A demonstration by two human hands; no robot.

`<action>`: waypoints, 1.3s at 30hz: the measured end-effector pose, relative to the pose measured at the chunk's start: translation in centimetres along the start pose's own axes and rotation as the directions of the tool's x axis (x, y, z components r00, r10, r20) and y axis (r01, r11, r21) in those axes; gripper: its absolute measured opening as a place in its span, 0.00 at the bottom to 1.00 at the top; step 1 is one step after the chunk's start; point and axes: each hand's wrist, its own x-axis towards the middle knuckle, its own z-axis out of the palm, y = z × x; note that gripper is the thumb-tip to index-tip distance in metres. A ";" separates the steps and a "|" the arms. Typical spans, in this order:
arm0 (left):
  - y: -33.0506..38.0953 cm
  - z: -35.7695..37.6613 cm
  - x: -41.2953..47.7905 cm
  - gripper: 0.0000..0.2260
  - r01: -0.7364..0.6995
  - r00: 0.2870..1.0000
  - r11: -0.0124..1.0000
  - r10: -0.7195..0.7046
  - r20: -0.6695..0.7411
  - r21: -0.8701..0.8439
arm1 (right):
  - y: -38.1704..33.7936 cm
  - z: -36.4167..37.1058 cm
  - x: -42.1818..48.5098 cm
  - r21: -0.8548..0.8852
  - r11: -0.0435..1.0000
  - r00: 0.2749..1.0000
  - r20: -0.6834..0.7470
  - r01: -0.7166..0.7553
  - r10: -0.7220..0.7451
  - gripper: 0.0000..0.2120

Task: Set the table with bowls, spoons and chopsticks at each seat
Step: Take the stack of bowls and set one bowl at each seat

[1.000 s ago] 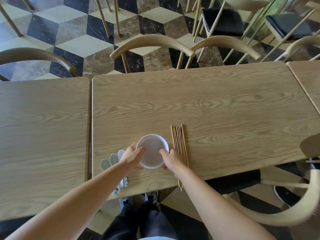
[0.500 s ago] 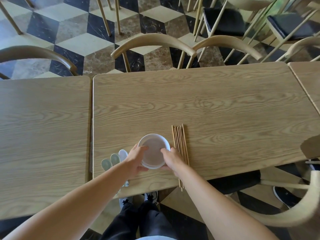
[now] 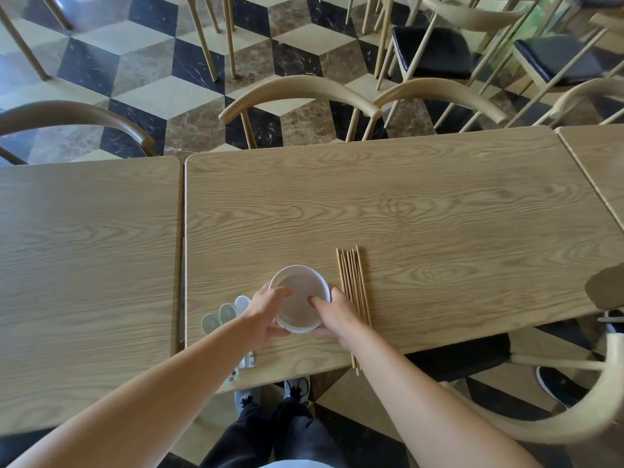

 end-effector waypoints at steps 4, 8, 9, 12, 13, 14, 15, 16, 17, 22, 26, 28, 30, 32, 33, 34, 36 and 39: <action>0.0 -0.2 -0.1 0.07 -0.011 1.000 1.000 0.011 0.002 -0.009 | 0.0 0.2 0.1 0.013 1.000 1.000 0.007 0.011 -0.011 0.23; 0.1 -0.4 -0.1 0.07 -0.016 1.000 1.000 0.016 0.011 -0.017 | -0.2 0.1 -0.2 0.019 0.999 1.000 0.016 0.027 -0.027 0.19; 0.2 -0.5 -0.3 0.06 -0.016 1.000 1.000 0.017 0.009 -0.022 | -0.4 0.2 -0.3 0.022 0.999 0.999 0.016 0.031 -0.031 0.18; 0.8 -1.2 -0.9 0.05 -0.035 0.999 0.999 0.036 0.007 -0.039 | -1.3 0.6 -0.6 0.009 0.998 0.998 0.013 0.056 -0.056 0.18; 1.1 -1.6 -1.1 0.07 -0.046 0.999 0.998 0.046 0.006 -0.054 | -1.7 0.9 -0.7 -0.015 0.998 0.998 0.011 0.068 -0.068 0.17; 1.3 -2.1 -1.5 0.07 -0.057 0.998 0.996 0.057 0.001 -0.071 | -2.2 1.4 -0.9 -0.026 0.996 0.997 0.011 0.081 -0.081 0.16; 1.5 -2.7 -1.9 0.08 -0.071 0.997 0.994 0.071 -0.008 -0.087 | -2.7 1.9 -1.0 -0.027 0.995 0.995 0.018 0.095 -0.094 0.16; 1.6 -3.3 -2.2 0.09 -0.085 0.996 0.991 0.084 -0.018 -0.104 | -3.2 2.4 -1.2 -0.025 0.994 0.994 0.028 0.106 -0.105 0.16; 1.7 -4.1 -2.6 0.11 -0.100 0.995 0.988 0.097 -0.029 -0.121 | -3.8 3.1 -1.4 -0.034 0.993 0.993 0.041 0.116 -0.115 0.17; 1.3 -9.0 -5.5 0.13 -0.171 0.983 0.970 0.155 -0.100 -0.174 | -6.1 7.8 -3.9 -0.098 0.975 0.976 0.111 0.199 -0.188 0.16; -0.2 -14.9 -7.9 0.12 -0.260 0.962 0.945 0.236 -0.136 -0.197 | -7.2 13.3 -6.4 -0.204 0.936 0.954 0.149 0.288 -0.261 0.18; -1.5 -18.3 -9.3 0.11 -0.280 0.955 0.936 0.249 -0.162 -0.212 | -7.3 16.7 -8.0 -0.240 0.916 0.943 0.171 0.320 -0.285 0.18; -3.0 -21.9 -10.7 0.09 -0.296 0.948 0.932 0.259 -0.183 -0.211 | -7.0 20.4 -9.7 -0.258 0.901 0.932 0.194 0.349 -0.306 0.15; -4.9 -25.7 -12.3 0.05 -0.313 0.940 0.931 0.276 -0.198 -0.189 | -6.2 24.5 -11.6 -0.258 0.897 0.927 0.206 0.359 -0.312 0.13; -5.9 -27.7 -13.1 0.04 -0.319 0.937 0.931 0.281 -0.206 -0.179 | -5.7 26.7 -12.6 -0.266 0.894 0.927 0.209 0.360 -0.311 0.14; -6.9 -29.8 -13.8 0.04 -0.321 0.935 0.931 0.283 -0.212 -0.174 | -5.2 28.8 -13.8 -0.282 0.887 0.925 0.217 0.365 -0.311 0.15; -9.0 -33.8 -14.9 0.04 -0.332 0.931 0.928 0.295 -0.217 -0.166 | -4.2 33.0 -15.8 -0.298 0.879 0.921 0.234 0.372 -0.311 0.16; -11.7 -39.1 -16.6 0.05 -0.333 0.928 0.929 0.292 -0.231 -0.165 | -2.5 38.6 -17.4 -0.313 0.878 0.925 0.240 0.361 -0.294 0.12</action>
